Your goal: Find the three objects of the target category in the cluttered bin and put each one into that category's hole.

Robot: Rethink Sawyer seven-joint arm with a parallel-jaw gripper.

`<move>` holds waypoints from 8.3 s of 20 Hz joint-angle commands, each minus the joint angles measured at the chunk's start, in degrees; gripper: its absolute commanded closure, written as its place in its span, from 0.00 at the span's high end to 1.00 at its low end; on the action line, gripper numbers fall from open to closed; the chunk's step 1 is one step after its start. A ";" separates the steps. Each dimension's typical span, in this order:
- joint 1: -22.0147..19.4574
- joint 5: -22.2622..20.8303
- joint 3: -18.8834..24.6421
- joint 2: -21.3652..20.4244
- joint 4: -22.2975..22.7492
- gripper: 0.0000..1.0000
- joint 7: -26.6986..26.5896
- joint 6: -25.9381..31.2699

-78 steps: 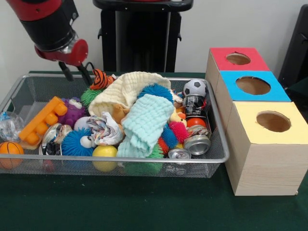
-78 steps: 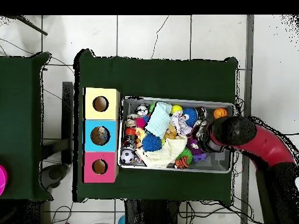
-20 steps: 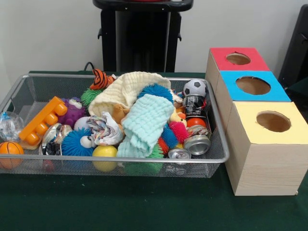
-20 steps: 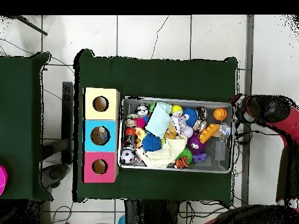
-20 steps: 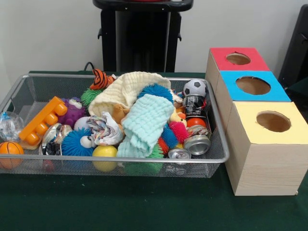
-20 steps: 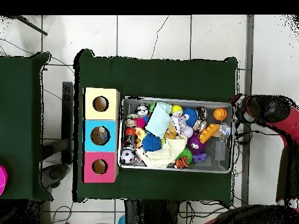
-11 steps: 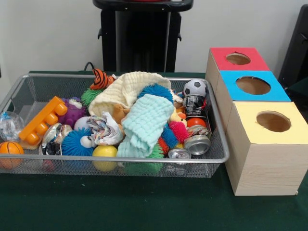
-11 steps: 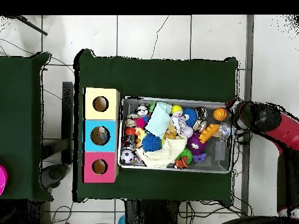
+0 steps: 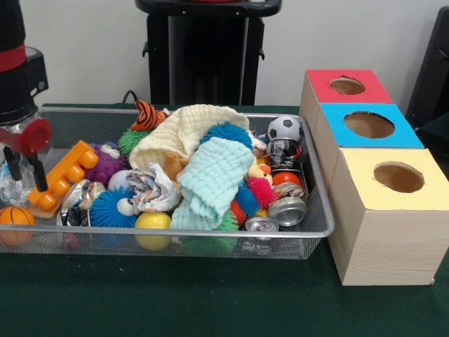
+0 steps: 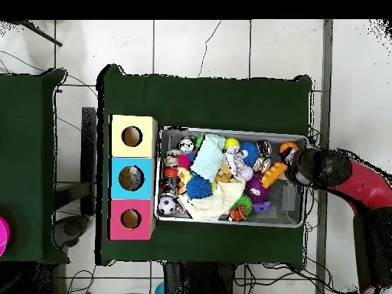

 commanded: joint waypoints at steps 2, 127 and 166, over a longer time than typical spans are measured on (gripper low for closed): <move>-0.27 -3.27 -0.16 -2.32 10.12 1.00 -1.66 -2.87; -1.10 -8.47 2.68 5.80 -5.03 1.00 -10.07 5.88; -3.36 -10.70 3.57 5.00 -5.22 1.00 -13.89 10.12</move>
